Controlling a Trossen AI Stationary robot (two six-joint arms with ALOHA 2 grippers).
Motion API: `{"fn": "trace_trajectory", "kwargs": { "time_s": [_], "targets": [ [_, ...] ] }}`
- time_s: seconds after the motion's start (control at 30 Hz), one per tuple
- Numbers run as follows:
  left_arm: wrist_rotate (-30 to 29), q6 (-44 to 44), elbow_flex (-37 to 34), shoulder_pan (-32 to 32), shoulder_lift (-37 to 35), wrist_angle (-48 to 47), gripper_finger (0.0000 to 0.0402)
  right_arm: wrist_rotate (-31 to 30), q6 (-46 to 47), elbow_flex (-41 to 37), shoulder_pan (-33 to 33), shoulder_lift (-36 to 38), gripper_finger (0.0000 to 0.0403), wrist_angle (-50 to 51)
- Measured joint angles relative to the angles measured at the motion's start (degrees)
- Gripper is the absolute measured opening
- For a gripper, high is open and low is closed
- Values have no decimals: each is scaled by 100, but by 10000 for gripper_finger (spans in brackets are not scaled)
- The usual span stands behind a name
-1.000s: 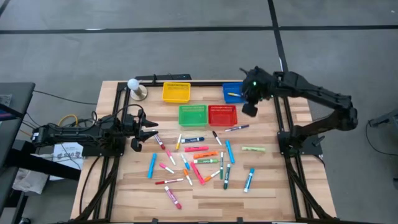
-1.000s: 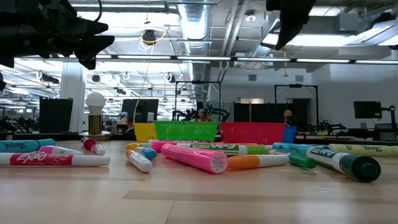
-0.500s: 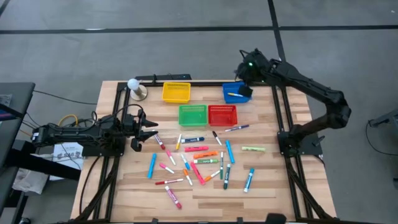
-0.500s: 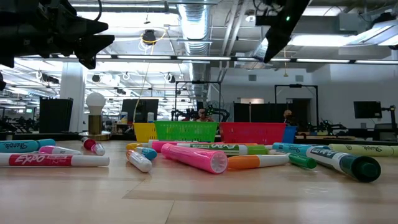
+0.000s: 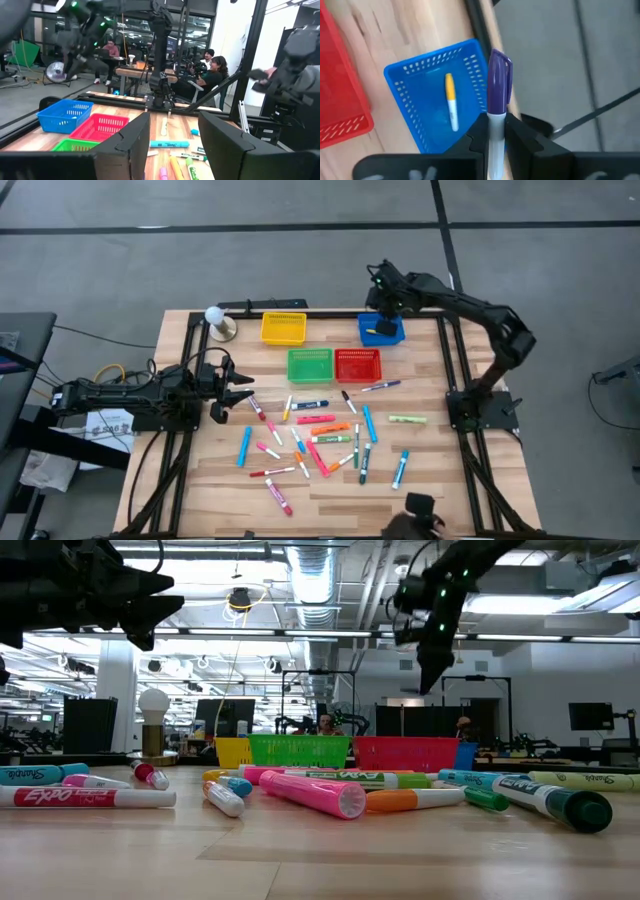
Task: Pick & Place Markers
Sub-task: Put the purple highlighter into the blue bin
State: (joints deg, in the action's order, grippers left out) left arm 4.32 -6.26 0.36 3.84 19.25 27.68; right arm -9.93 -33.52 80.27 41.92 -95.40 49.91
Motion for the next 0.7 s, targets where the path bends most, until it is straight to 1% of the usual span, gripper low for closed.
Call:
{"fn": "trace_trajectory", "kwargs": {
  "time_s": [0.13, 0.3, 0.5, 0.7],
  "targets": [
    [-1, 0, -1, 2, 0, 12, 167, 277, -14, -2, 226, -479, 41, -35],
    [-2, 0, 0, 2, 0, 26, 167, 442, -155, -2, 411, -978, 40, -65],
    [-1, -1, -1, 1, 0, 28, 167, 816, -247, -4, 529, -1369, 40, -119],
    [0, 0, -2, 2, 0, 52, 167, 862, -402, -4, 600, -1707, 42, -142]
  ]
}}
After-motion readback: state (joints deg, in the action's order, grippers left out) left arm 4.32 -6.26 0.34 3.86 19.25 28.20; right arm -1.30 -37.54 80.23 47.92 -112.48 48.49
